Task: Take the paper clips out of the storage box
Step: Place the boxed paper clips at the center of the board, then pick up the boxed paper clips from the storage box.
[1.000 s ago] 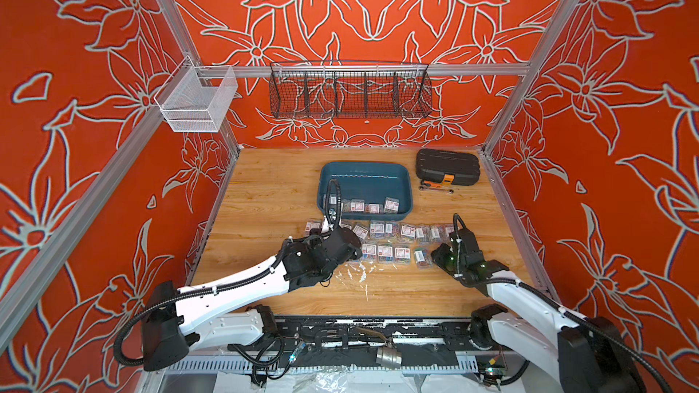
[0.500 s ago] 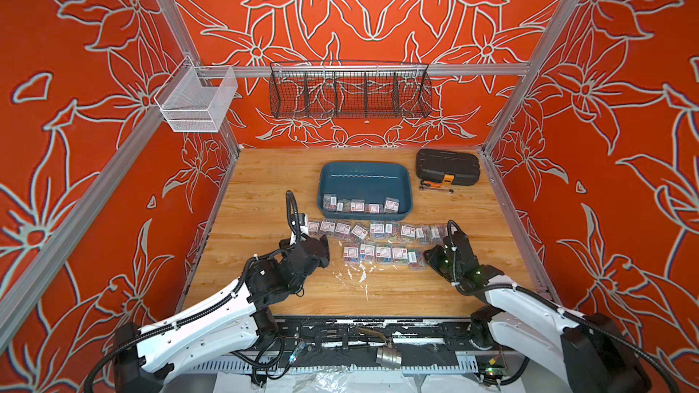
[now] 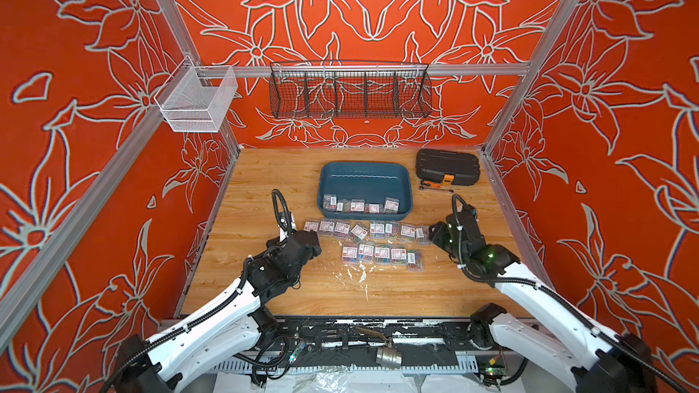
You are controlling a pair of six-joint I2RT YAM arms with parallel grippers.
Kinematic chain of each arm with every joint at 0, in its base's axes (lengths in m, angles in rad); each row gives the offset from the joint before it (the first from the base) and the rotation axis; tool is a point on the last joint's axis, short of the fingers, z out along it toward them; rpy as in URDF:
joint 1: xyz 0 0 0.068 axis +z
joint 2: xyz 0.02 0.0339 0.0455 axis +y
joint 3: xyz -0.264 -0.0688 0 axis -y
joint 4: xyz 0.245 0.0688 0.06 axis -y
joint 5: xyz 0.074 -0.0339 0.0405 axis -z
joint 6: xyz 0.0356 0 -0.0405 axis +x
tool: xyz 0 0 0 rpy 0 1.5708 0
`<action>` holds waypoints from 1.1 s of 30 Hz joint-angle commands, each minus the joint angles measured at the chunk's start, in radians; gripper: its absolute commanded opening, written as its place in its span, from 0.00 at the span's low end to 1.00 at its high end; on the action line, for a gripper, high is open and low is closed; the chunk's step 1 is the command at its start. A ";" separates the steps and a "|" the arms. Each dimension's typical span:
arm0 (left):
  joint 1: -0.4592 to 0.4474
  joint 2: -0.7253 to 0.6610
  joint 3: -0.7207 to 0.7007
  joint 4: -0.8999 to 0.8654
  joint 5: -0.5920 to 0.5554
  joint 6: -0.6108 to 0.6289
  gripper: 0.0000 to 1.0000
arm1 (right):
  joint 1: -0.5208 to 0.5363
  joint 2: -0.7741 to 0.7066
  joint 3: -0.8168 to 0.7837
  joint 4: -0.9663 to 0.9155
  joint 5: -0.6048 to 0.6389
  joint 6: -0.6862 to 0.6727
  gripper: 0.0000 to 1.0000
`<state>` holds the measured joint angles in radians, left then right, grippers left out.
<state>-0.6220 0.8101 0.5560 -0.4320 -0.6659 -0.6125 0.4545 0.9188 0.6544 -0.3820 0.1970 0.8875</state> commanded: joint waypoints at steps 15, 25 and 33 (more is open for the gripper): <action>0.364 0.136 -0.080 0.372 0.244 0.146 0.98 | 0.100 0.779 0.730 -0.200 -0.093 -0.363 0.77; 0.389 0.232 -0.083 0.472 0.306 0.153 0.98 | 0.104 1.073 0.934 -0.325 -0.098 -0.386 0.89; 0.390 0.311 -0.050 0.476 0.340 0.165 0.98 | 0.103 1.253 1.035 -0.382 -0.140 -0.372 0.90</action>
<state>-0.2398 1.1149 0.4808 0.0246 -0.3397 -0.4530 0.5579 2.1139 1.6695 -0.6926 0.0834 0.5091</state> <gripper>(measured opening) 0.983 0.899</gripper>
